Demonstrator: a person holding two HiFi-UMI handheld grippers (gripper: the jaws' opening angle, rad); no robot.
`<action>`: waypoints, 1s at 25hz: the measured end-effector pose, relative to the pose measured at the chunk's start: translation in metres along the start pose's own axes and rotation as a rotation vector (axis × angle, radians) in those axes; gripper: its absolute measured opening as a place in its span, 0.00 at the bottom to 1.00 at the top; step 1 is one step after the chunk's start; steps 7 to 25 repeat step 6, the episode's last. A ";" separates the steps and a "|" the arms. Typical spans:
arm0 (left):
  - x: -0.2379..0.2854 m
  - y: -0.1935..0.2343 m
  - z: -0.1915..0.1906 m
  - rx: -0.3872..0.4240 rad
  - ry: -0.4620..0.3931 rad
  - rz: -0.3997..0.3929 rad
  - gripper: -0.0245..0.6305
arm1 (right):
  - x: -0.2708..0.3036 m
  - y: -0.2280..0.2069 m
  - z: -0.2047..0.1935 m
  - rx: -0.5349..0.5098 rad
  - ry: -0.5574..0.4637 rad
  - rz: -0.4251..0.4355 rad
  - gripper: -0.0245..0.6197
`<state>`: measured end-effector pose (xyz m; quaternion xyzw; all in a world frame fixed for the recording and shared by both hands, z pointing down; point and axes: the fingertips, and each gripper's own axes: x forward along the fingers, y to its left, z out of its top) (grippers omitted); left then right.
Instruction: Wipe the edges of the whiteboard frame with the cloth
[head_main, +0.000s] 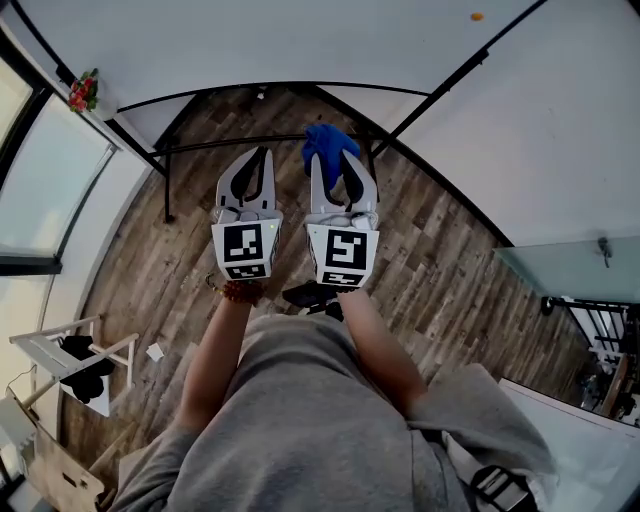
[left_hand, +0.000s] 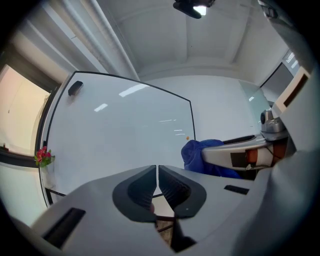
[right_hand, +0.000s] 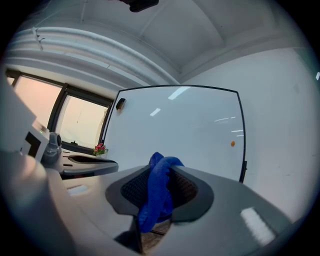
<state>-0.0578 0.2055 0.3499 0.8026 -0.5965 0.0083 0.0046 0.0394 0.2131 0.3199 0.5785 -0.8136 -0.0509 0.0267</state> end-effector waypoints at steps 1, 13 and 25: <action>0.002 -0.019 -0.004 -0.005 0.009 -0.004 0.07 | -0.010 -0.018 -0.004 -0.003 0.003 -0.002 0.22; 0.017 -0.126 -0.028 -0.014 0.059 -0.049 0.07 | -0.061 -0.110 -0.035 0.005 0.036 -0.014 0.22; 0.017 -0.126 -0.028 -0.014 0.059 -0.049 0.07 | -0.061 -0.110 -0.035 0.005 0.036 -0.014 0.22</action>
